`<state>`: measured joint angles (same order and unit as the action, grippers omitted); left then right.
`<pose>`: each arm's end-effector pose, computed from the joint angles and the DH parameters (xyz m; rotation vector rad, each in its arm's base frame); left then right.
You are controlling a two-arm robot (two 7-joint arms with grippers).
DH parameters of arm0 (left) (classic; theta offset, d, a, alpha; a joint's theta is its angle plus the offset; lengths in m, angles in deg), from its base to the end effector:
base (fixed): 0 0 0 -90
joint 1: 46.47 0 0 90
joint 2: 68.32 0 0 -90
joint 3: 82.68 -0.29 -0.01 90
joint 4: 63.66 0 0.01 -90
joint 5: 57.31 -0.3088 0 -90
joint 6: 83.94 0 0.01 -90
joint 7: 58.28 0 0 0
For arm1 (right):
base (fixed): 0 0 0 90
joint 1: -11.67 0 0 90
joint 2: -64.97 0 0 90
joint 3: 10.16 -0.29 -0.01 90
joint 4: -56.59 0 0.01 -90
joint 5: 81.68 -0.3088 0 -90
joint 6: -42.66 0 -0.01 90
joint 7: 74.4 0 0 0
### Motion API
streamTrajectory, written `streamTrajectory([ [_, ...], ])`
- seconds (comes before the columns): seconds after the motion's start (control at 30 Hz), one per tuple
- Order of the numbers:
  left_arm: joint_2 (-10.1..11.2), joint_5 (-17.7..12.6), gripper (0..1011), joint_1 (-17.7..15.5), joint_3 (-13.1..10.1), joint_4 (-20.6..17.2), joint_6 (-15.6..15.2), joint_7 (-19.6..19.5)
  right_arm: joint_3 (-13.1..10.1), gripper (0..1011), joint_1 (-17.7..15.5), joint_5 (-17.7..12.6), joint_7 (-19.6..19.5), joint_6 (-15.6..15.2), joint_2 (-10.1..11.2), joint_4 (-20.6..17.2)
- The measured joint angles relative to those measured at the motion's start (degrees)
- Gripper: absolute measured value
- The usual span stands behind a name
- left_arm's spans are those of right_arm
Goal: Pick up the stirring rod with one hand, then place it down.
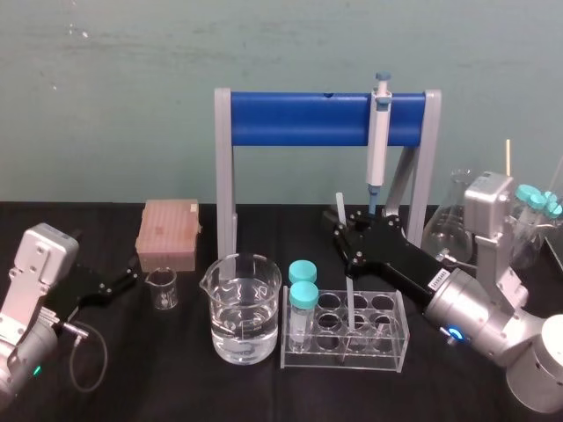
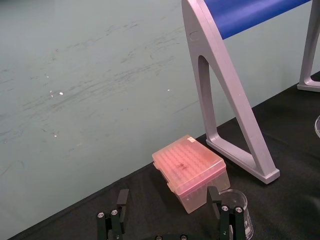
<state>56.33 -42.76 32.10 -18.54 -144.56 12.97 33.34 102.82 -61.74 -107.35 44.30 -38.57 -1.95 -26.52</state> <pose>0.3581 0.0827 -0.3023 0.3045 -0.2851 1.2480 0.3899 -0.0157 -0.2588 0.0850 -0.1458 -0.7515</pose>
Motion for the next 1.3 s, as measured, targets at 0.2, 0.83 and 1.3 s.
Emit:
streamTrajectory([
  [0.2, 0.0, 0.0, 1000, 0.0, 0.0, 0.0, 0.0, 0.0, -1.6, 70, -1.8, -1.9, 1.9, 1.8, 0.4, -2.4],
  [0.83, 0.0, 0.0, 1000, 0.0, 0.0, 0.0, 0.0, 0.0, -7.1, 70, 2.8, -7.1, 2.0, 2.1, 0.9, -8.3],
  [1.3, 0.0, 0.0, 1000, 0.0, 0.0, 0.0, 0.0, 0.0, -7.2, 70, 2.6, -7.3, 1.2, 1.4, 1.5, -9.1],
])
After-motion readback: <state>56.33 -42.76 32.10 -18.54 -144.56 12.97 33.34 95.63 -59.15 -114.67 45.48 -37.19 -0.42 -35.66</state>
